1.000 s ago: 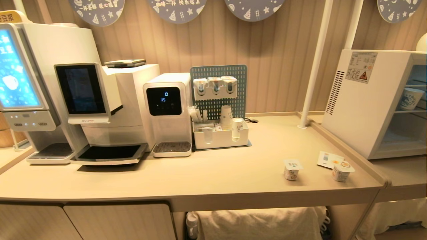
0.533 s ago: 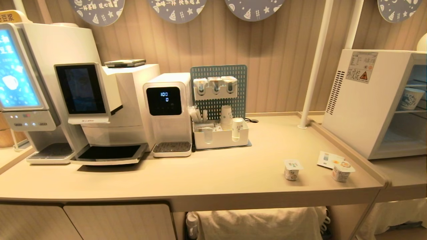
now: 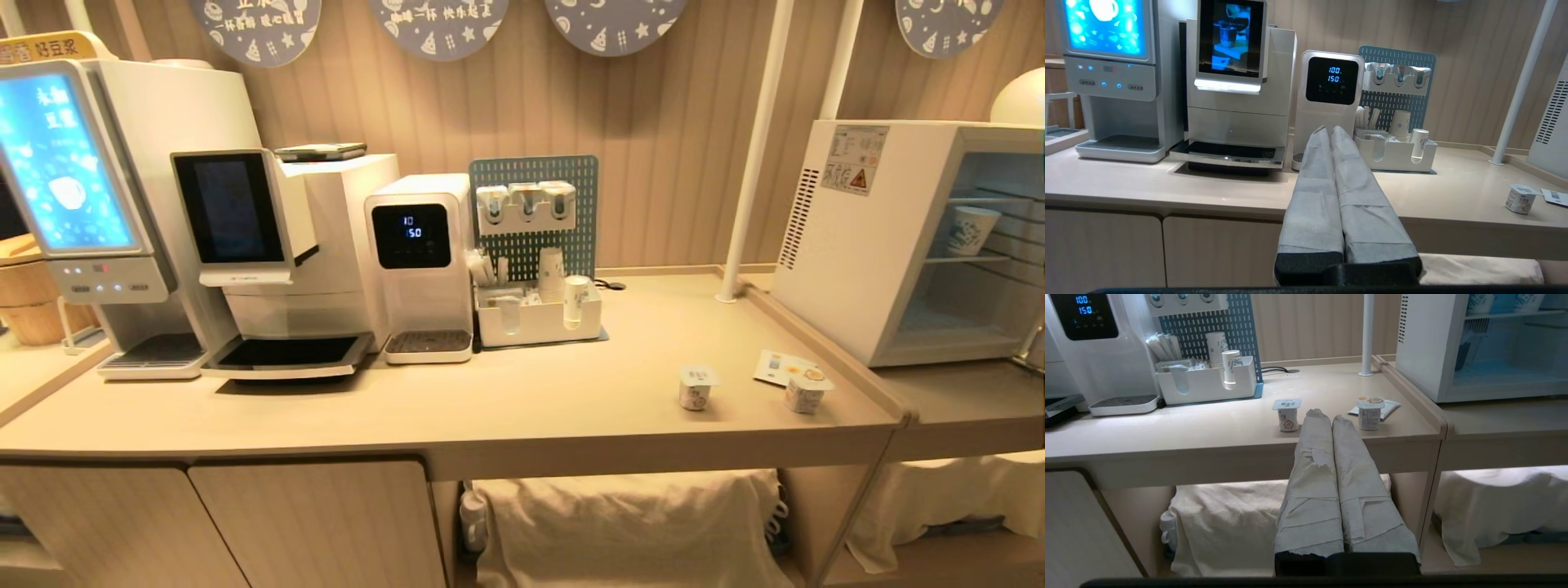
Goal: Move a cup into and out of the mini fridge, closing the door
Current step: Close the freezer door
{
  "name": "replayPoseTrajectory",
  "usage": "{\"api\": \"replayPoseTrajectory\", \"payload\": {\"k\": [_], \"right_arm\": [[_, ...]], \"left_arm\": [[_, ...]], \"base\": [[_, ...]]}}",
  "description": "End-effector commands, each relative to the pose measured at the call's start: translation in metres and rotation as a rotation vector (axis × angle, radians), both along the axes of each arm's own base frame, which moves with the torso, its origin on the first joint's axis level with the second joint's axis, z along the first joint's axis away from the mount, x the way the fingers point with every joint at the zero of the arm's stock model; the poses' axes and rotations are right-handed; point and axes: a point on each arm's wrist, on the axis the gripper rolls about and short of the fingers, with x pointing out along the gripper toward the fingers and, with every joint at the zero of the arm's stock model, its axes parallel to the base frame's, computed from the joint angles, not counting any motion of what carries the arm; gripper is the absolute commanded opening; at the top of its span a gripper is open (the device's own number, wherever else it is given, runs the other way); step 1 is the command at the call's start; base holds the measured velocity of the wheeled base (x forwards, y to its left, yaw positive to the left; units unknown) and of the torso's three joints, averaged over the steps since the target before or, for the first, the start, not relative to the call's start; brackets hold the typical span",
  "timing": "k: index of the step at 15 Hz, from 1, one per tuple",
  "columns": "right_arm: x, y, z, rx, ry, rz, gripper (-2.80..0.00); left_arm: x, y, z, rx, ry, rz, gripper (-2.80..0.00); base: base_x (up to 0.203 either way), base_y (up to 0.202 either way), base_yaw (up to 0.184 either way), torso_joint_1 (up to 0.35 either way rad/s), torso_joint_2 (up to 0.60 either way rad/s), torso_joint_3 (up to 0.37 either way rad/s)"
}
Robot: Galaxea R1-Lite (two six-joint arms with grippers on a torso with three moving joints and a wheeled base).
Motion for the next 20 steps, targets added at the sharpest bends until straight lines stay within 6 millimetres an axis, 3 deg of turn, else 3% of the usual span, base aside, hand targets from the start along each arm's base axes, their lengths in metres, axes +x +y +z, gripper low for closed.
{"api": "replayPoseTrajectory", "payload": {"k": [1, 8, 20], "right_arm": [[0.0032, -0.0001, -0.0101, 0.000, 0.039, 0.000, -2.80], [0.0033, 0.0000, -0.0101, 0.002, 0.041, -0.002, -2.80], [0.0021, 0.0000, -0.0109, 0.000, 0.081, -0.001, -2.80]], "left_arm": [[0.0040, 0.0000, -0.0109, -0.001, 0.038, 0.000, -2.80], [0.0040, 0.0000, -0.0108, 0.000, 0.037, 0.001, -2.80], [0.0040, 0.0000, -0.0108, 0.000, 0.037, 0.001, -2.80]], "base": [[-0.192, 0.000, 0.000, 0.001, 0.01, -0.001], [-0.059, -0.030, 0.001, 0.002, 0.00, 0.000], [0.000, -0.192, 0.000, 0.002, 0.00, 0.002]]}}
